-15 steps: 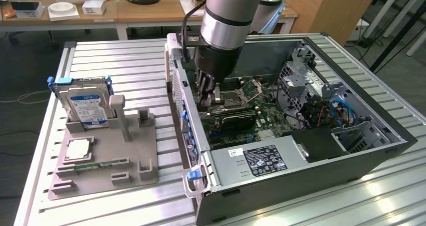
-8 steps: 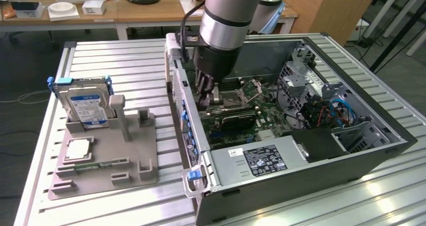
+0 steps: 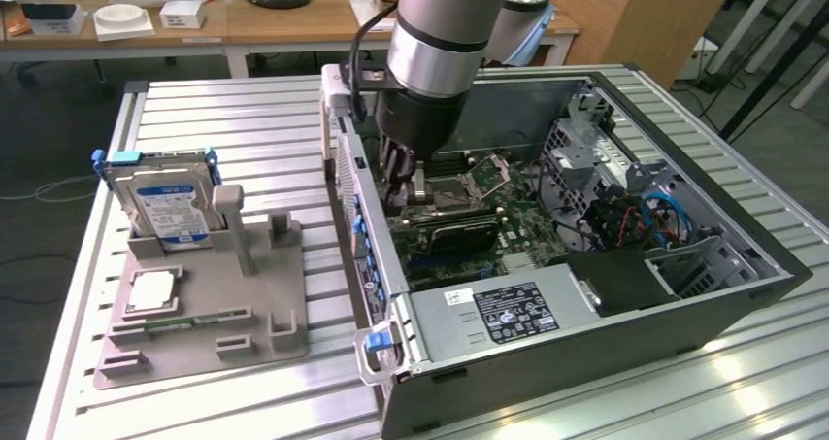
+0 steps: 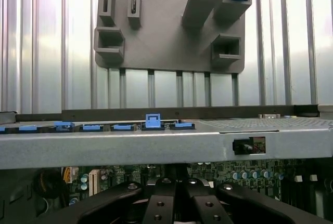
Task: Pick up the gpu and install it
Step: 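Press down on the gpu until it lock into place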
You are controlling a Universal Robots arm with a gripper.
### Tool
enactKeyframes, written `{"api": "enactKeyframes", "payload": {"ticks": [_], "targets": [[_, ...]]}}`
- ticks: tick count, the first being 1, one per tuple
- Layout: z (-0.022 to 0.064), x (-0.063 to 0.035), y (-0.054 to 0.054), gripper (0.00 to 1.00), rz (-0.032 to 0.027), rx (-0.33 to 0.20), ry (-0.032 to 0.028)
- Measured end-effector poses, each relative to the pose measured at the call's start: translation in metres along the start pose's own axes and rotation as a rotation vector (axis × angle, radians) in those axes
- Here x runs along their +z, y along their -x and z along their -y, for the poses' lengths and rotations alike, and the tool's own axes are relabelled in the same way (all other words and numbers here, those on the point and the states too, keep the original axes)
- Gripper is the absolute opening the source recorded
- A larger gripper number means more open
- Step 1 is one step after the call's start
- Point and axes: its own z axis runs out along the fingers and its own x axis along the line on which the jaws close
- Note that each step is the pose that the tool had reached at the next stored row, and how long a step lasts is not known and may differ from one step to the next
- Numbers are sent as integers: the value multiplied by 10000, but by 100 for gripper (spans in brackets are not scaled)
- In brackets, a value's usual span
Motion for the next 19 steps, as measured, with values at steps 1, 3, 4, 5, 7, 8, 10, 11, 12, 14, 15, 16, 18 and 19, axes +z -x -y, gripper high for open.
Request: {"api": "enactKeyframes", "payload": {"ticks": [1, 3, 4, 5, 7, 8, 10, 11, 12, 14, 15, 16, 18, 19], "targets": [[-3, 0, 0, 11, 0, 1, 0], [-28, 3, -2, 11, -1, -1, 18], [-29, 3, -2, 11, -2, -1, 25], [-31, 3, -2, 11, -2, 0, 31], [-35, 4, -2, 11, -2, 1, 44], [-37, 5, -2, 11, -2, 1, 52], [-40, 4, -2, 11, -3, 1, 67], [-40, 5, -3, 11, -4, 2, 68], [-38, 4, -3, 11, -4, 3, 69], [-25, 3, -2, 11, -3, 8, 75], [-14, 3, -1, 11, -2, 9, 75], [-1, 3, -1, 11, -3, 8, 76], [26, 2, 0, 11, -2, 4, 71], [38, 1, 1, 11, 0, 4, 72]]}}
